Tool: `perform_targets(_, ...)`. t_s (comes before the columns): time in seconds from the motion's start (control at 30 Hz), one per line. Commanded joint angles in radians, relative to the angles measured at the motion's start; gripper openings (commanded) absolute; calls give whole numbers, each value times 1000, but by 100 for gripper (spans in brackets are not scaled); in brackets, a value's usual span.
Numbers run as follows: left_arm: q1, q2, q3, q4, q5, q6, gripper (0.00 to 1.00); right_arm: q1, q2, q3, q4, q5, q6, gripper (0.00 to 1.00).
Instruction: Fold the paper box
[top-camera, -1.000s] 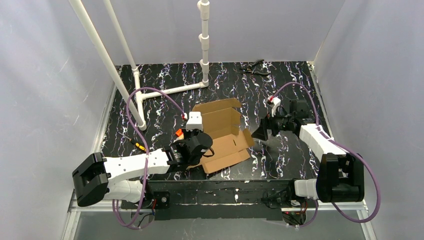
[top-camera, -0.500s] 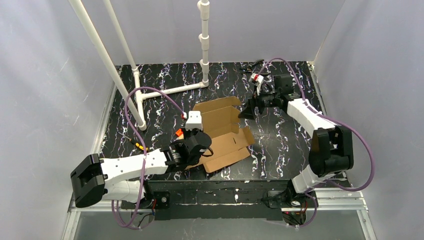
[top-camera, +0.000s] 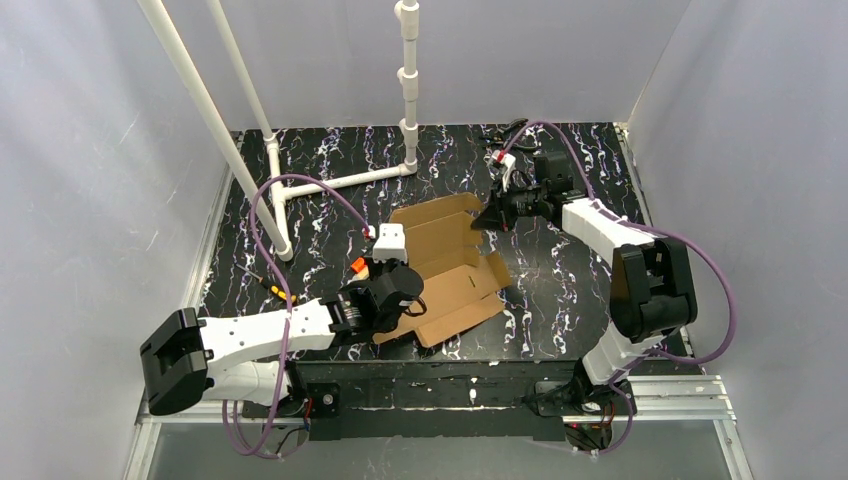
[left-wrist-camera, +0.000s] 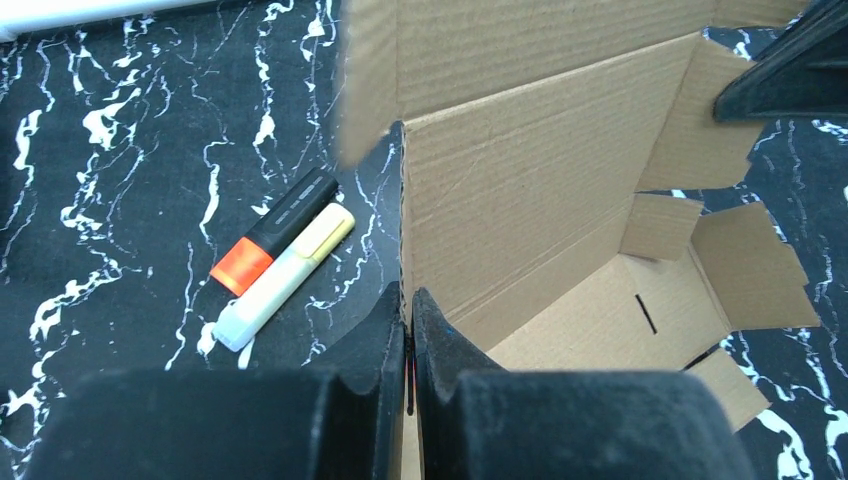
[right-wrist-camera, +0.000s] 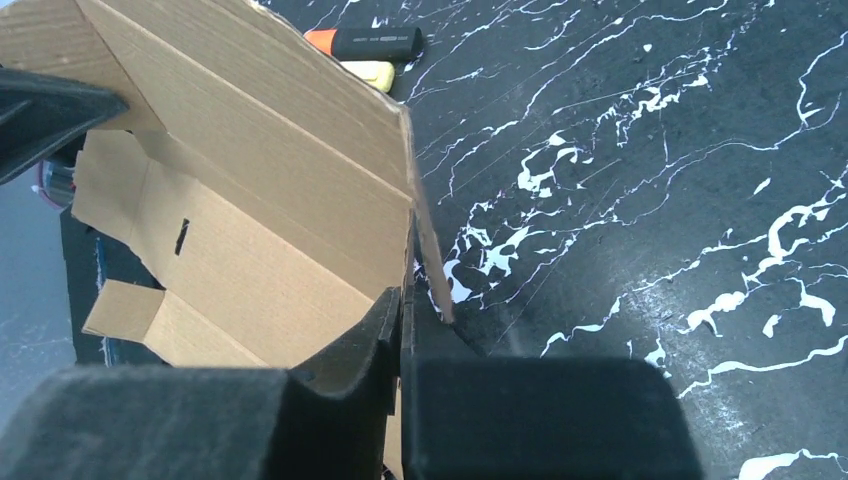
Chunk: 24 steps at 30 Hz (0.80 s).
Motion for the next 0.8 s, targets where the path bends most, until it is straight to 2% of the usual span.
perform_targets(0.0,-7,-41,24,6,-21,-20,0,6,-37,-14,67,-60,-3,3)
perform_targets(0.07,-7,-59,16,3,5,-17,0,4,-60,-33,78,-56,-11,1)
perform_targets(0.1,-7,-74,9,0,26,-15,11,0,-72,-35,73,-53,-24,1)
perform_targets(0.17,-7,-136,-6,-26,94,-14,50,-14,-101,-37,37,-56,-76,1)
perform_targets(0.2,-7,-176,-11,-67,148,-23,73,-24,-115,-39,13,-61,-124,1)
perform_targets(0.27,-4,-268,-28,-120,241,-10,93,-38,-142,-42,-51,-65,-222,1)
perform_targets(0.3,-1,-326,-40,-131,291,10,98,-45,-155,-48,-76,-67,-261,1)
perform_targets(0.47,39,-604,-45,-236,467,88,98,-73,-207,-91,-138,-90,-402,1)
perform_targets(0.57,83,-669,32,-327,546,139,98,-76,-223,-89,-189,-109,-472,1)
perform_targets(0.63,112,-629,108,-384,614,188,98,-76,-228,-83,-213,-122,-496,1)
perform_targets(0.77,197,-434,293,-499,827,250,98,-76,-228,-82,-241,-139,-533,1)
